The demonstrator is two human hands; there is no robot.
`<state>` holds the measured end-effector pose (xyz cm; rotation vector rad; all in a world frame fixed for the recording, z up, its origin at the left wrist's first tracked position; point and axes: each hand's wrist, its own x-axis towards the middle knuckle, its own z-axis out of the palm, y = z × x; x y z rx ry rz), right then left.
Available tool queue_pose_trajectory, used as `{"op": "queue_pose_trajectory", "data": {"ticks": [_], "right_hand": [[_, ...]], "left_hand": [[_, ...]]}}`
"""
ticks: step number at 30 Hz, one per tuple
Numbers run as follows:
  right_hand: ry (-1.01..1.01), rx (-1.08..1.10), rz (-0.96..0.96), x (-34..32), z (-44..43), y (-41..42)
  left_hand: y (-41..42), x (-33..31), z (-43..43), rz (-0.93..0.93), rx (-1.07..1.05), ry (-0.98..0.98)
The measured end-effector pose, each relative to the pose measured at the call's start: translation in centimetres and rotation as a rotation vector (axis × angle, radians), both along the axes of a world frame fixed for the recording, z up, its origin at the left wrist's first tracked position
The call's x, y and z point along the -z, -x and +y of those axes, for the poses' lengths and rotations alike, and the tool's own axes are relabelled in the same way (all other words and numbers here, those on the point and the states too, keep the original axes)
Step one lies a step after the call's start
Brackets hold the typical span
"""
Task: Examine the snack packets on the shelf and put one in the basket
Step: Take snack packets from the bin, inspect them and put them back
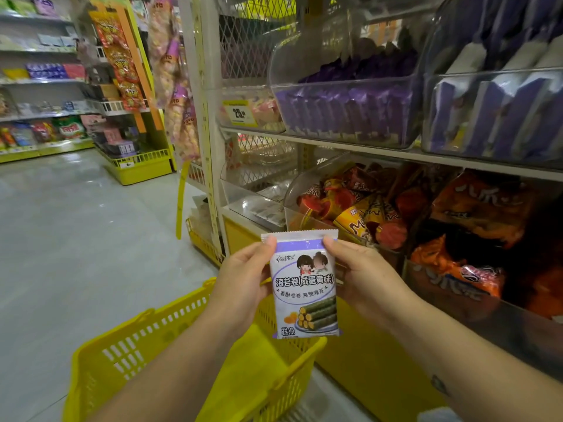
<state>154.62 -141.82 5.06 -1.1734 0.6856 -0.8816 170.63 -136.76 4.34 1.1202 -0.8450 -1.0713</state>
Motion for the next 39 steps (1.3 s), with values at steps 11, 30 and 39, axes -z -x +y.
{"op": "queue_pose_trajectory", "data": {"ticks": [11, 30, 39], "right_hand": [[0.023, -0.189, 0.116, 0.0, -0.4, 0.5], [-0.294, -0.260, 0.037, -0.5, -0.7, 1.8], [0.144, 0.033, 0.194, -0.2, 1.7, -0.5]], "left_hand": [[-0.6, -0.7, 0.3, 0.131, -0.060, -0.030], [-2.0, -1.6, 1.7, 0.127, 0.423, -0.242], [1.0, -1.1, 1.9, -0.369, 0.244, -0.017]]}}
